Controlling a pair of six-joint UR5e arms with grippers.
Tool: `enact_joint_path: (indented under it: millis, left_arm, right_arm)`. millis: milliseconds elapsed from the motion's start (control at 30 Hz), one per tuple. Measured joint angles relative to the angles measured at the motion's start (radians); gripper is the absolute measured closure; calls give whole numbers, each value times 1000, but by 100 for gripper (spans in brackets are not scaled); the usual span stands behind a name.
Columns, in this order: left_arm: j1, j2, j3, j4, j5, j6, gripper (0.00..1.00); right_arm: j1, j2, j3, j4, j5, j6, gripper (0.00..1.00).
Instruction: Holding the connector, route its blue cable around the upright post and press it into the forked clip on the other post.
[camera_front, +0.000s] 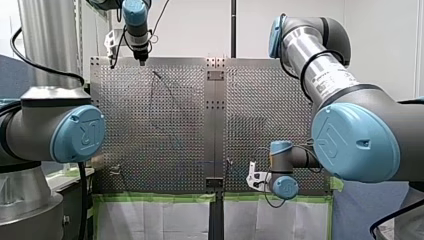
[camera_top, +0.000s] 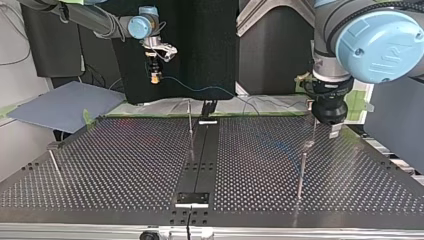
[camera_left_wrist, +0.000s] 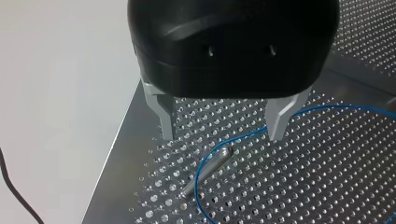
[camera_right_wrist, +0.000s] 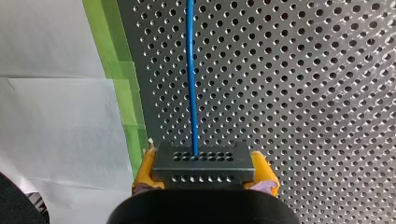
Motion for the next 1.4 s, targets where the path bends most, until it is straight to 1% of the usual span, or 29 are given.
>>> enact_joint_path:
  millis: [167,300,433,500,533,633,767,867,1000,1167,1400]
  left_arm:
    - [-7,0,0,19,1,11,6]
    - [-16,2,0,51,2,38,6]
    - [-23,3,0,90,-15,79,6]
    - [-26,4,0,100,-29,96,6]
    - [-28,4,0,105,-38,107,4]
    - [-34,4,0,123,-54,134,4]
    - [-44,5,0,150,-58,173,4]
    - [-53,5,-1,167,-52,201,4]
    - [-75,5,-8,195,-28,234,4]
    - [-97,5,-44,239,7,279,4]
    - [-119,4,-104,300,21,341,4]
  right_arm:
    - [0,0,-1,0,0,0,100]
    - [0,0,-1,0,0,0,100]
    - [0,-1,0,0,0,0,100]
    - [0,0,0,0,0,-1,100]
    - [0,0,0,0,0,0,100]
    - [1,0,0,0,-1,0,100]
    - [3,0,-1,1,-3,1,100]
    - [6,0,-1,6,-4,1,100]
    - [10,0,-1,14,-4,1,100]
    - [12,0,0,18,-4,2,100]
    - [16,0,-1,23,-5,4,100]
